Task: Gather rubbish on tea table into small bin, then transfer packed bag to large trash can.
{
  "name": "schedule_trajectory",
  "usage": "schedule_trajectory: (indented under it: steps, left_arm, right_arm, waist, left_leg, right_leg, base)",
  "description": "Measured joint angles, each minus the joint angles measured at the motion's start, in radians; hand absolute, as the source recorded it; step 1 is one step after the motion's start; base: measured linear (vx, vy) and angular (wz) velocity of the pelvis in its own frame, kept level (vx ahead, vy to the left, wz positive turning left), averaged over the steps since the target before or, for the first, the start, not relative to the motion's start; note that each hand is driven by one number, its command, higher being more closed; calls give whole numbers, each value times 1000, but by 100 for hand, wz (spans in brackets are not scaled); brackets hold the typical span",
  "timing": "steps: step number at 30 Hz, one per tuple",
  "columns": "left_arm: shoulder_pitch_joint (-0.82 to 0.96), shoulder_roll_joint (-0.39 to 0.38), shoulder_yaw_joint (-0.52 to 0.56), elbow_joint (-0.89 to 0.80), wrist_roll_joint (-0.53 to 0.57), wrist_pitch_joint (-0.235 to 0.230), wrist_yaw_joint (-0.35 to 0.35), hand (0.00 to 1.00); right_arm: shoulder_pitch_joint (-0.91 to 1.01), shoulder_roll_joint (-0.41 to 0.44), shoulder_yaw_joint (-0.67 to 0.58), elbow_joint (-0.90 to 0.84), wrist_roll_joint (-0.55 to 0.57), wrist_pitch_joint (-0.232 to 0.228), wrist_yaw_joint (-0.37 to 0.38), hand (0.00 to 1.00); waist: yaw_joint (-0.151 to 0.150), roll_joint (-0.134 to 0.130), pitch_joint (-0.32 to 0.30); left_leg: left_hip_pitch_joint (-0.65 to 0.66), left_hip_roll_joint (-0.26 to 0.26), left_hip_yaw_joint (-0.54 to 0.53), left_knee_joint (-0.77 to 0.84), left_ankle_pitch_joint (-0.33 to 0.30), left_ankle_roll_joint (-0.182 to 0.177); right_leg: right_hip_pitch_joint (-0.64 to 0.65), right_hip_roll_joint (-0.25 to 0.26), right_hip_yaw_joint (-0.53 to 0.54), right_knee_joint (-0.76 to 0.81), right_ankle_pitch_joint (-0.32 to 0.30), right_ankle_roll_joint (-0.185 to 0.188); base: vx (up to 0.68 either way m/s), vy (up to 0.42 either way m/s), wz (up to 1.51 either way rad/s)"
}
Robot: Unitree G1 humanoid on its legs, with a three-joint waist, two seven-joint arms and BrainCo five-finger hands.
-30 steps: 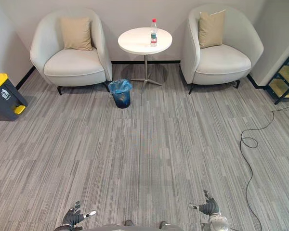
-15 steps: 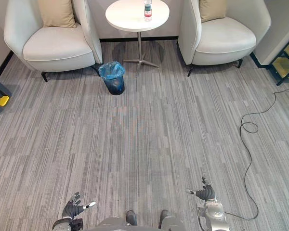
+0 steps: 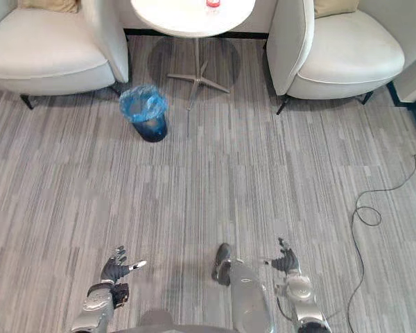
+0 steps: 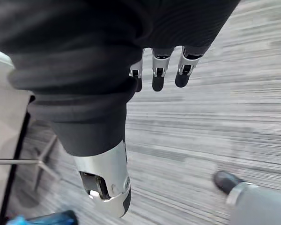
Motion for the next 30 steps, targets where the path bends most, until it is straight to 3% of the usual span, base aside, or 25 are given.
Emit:
schedule_trajectory:
  steps: [1, 2, 3, 4, 5, 6, 7, 8, 9, 10, 11, 13, 15, 17, 18, 19, 20, 21, 22, 23, 25, 26, 27, 28, 30]
  left_arm:
    - [4, -1, 0, -6, 0, 0, 0, 0]
    - [17, -4, -4, -19, 0, 0, 0, 0]
    - [27, -13, -3, -22, 0, 1, 0, 0]
    - [45, -22, -3, -23, 0, 1, 0, 0]
    - [70, -32, -3, -25, 0, 1, 1, 0]
    - [65, -22, 11, -21, 1, 2, 4, 0]
    - [59, -25, 14, -24, 2, 1, 4, 0]
    - [56, -35, 13, -24, 2, 0, 3, 0]
    - [57, -35, 13, -1, 2, 2, 4, 0]
    - [55, -33, 11, 12, 2, 5, 5, 0]
    - [58, -29, 6, 22, 0, 8, 11, 0]
    - [65, -17, 1, 21, -2, 6, 23, 0]
    - [58, -1, 0, 19, -11, 1, 24, 0]
    - [50, 1, 0, 19, -21, 1, 24, 0]
    - [50, 1, 0, 20, -23, 0, 24, 0]
    - [52, 2, 0, 24, -24, 1, 26, 0]
    - [54, 8, 1, 29, -24, 0, 26, 0]
    - [55, 8, 1, 33, -24, 0, 26, 0]
    - [49, -18, 2, 57, -24, 2, 30, 0]
    - [51, -28, 3, 59, -24, 1, 29, 0]
    - [47, -38, 3, 62, -24, 1, 27, 0]
    - [44, -44, 0, 62, -24, 0, 27, 0]
    - [43, -46, -4, 59, -24, -5, 27, 0]
    - [43, -46, -7, 59, -24, -7, 27, 0]
    - [54, -45, -11, 56, -24, -16, 30, 0]
  right_arm:
    - [-5, -4, -3, 3, 2, 0, -1, 0]
    - [-7, -13, -3, 10, 8, -2, -3, 0]
    - [-11, -17, -11, 11, 8, -1, -4, 0]
    - [-4, -20, -20, 11, 8, 0, -4, 0]
    - [12, -17, -30, 14, 8, 2, -5, 0]
    - [7, 10, -24, 26, 7, 4, -2, 0]
    - [6, 10, -26, 29, 6, 1, 0, 0]
    - [-3, 5, -28, 48, 0, 3, 0, 0]
    - [-16, 8, -28, 66, -3, 3, -1, 0]
    - [-18, 9, -28, 72, -4, 2, 0, 0]
    - [-18, 13, -24, 80, -4, 3, 1, 0]
    - [-15, 14, 10, 76, -5, 0, 1, 0]
    - [-19, 15, 34, 74, -7, 0, 4, 0]
    - [-12, 11, 33, 74, -16, 1, 5, 0]
    - [-5, 10, 33, 75, -19, 2, 5, 0]
    - [9, 8, 33, 72, -32, 6, 2, 0]
    - [27, 9, 32, 59, -37, 12, 1, 0]
    - [39, 11, 34, 45, -41, 16, 1, 0]
    - [45, 0, 33, 22, -48, 21, 0, 0]
    - [45, 2, 33, -47, -60, 22, -3, 0]
    - [46, 1, 28, -128, -73, 19, -5, 0]
    - [54, 2, 11, -169, -73, 12, -16, 0]
    - [62, 5, -3, -202, -74, -4, -26, 0]
    - [61, 3, -7, -217, -75, -13, -33, 0]
    - [52, -24, -9, -287, -82, -30, -46, 0]
  waist:
    - [6, 0, 0]
    - [22, -5, 2]
    - [30, 3, 0]
    - [32, 10, -5]
    - [63, 38, -30]
    - [67, -23, -45]
    - [65, -35, -49]
    - [71, -44, -54]
    - [67, -47, -52]
    - [62, -48, -52]
    - [55, -46, -51]
    - [37, -37, -54]
    - [23, -33, -55]
    - [8, -17, -49]
    - [7, -20, -52]
    - [6, -20, -54]
    - [-1, -21, -60]
    - [-3, -28, -66]
    - [-3, 15, -85]
    - [-5, 20, -91]
    - [-8, 16, -89]
    - [-9, 13, -87]
    - [-6, -5, -82]
    - [-5, -5, -84]
    - [-1, 24, -102]
  left_leg:
    - [-44, -18, 4, -71, 0, 0]
    - [-95, -60, 25, -267, 5, -5]
    - [-119, -106, 50, -511, 61, -8]
    - [-115, -126, 52, -642, 118, -3]
    - [-110, -140, 21, -718, 318, 89]
    - [-113, -182, 33, -669, 248, 115]
    - [-118, -197, 32, -642, 219, 139]
    - [-110, -199, 46, -580, 141, 145]
    - [-57, -210, 45, -546, 71, 147]
    - [-20, -218, 39, -541, 40, 151]
    - [71, -232, 29, -552, -6, 152]
    - [216, -237, 9, -621, -36, 142]
    - [319, -232, -21, -702, -41, 132]
    - [397, -204, -70, -749, -46, 119]
    - [411, -196, -80, -755, -48, 102]
    - [437, -184, -114, -757, -67, 64]
    - [458, -170, -141, -755, -93, 19]
    - [461, -166, -158, -747, -105, -1]
    - [449, -122, -181, -715, -111, -26]
    - [406, -105, -181, -648, -86, -69]
    - [333, -89, -169, -511, -59, -119]
    - [312, -75, -122, -472, -75, -93]
    - [290, -72, -65, -482, -79, -85]
    - [276, -74, -41, -508, -78, -83]
    - [233, -77, 1, -695, 13, -58]
  right_leg:
    - [26, -5, 6, -16, -10, 9]
    - [74, -23, 24, -39, -37, 35]
    - [133, -32, 39, -64, -56, 62]
    - [157, -27, 50, -71, -66, 77]
    - [196, -19, 94, -65, -94, 106]
    - [192, -79, 103, -25, -100, 117]
    - [170, -101, 113, 35, -104, 126]
    - [96, -135, 145, 242, -108, 170]
    - [21, -169, 172, 498, -48, 288]
    - [-13, -184, 179, 629, -34, 356]
    - [-76, -214, 171, 855, -47, 351]
    - [-159, -249, 92, 969, -90, 266]
    - [-250, -259, 25, 883, -128, 211]
    - [-337, -212, 31, 560, -139, 222]
    - [-345, -193, 55, 449, -121, 234]
    - [-344, -152, 115, 221, -23, 241]
    - [-335, -128, 163, 108, 151, 243]
    - [-329, -119, 183, 97, 247, 216]
    - [-323, -93, 147, 114, 241, 187]
    - [-316, -90, 114, 115, 211, 155]
    - [-267, -103, 95, 86, 195, 149]
    - [-187, -117, 66, 41, 194, 149]
    - [-121, -140, 37, 14, 194, 149]
    - [-101, -150, 22, 7, 194, 150]
    - [-82, -153, -4, 2, 177, 175]
  base:
    - [857, -1, -51]
    - [734, 85, -51]
    - [891, 124, -49]
    - [773, 180, -69]
    - [800, 221, -54]
    - [796, 233, -38]
    - [782, 247, 11]
    - [742, 250, 8]
    - [730, 243, 6]
    - [677, 205, 15]
    - [653, 149, 22]
    - [719, 104, 25]
    - [540, -9, 41]
    - [525, -114, 62]
    - [520, -169, 75]
    - [542, -215, 91]
    - [539, -245, 98]
    - [552, -274, 83]
    - [529, -254, 64]
    - [516, -240, 56]
    - [406, -200, 61]
    - [383, -174, 97]
    - [278, -100, 94]
    - [260, -30, 79]
    - [177, 37, 32]
